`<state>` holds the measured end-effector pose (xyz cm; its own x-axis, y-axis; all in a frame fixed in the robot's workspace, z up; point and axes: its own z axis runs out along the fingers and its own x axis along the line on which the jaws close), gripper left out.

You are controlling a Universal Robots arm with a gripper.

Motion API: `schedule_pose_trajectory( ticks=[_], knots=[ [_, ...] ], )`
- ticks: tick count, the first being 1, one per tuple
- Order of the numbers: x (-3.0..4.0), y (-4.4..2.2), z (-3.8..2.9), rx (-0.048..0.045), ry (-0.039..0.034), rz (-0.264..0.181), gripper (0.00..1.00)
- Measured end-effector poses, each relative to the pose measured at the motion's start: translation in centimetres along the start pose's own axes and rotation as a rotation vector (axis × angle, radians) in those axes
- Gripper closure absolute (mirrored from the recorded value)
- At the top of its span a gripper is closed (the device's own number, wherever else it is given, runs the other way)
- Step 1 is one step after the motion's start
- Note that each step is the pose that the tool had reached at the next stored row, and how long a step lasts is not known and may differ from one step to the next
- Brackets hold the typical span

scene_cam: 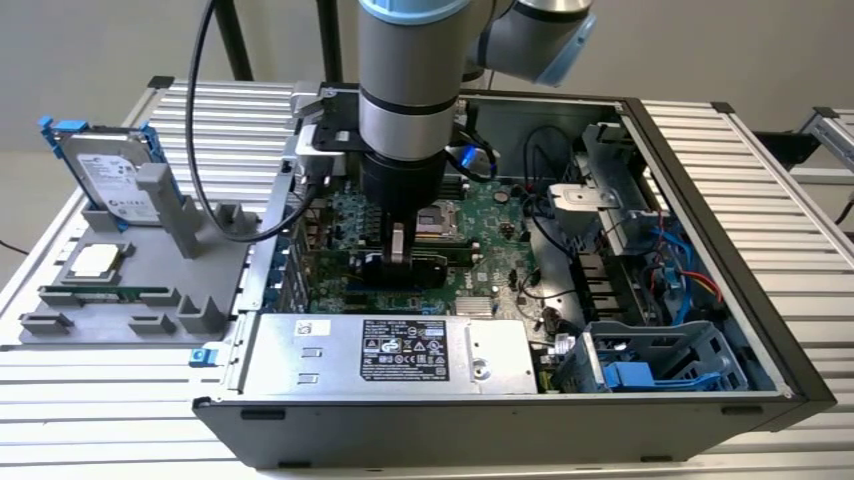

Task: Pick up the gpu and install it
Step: 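Insert the gpu into the slot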

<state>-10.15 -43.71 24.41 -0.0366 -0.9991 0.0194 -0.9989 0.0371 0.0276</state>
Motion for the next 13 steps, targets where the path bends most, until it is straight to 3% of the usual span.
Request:
schedule_pose_trajectory(
  ticks=[13],
  knots=[
    [-0.02, -0.01, 0.72, -0.0002, 0.0002, 0.000, 1.00]
  ],
)
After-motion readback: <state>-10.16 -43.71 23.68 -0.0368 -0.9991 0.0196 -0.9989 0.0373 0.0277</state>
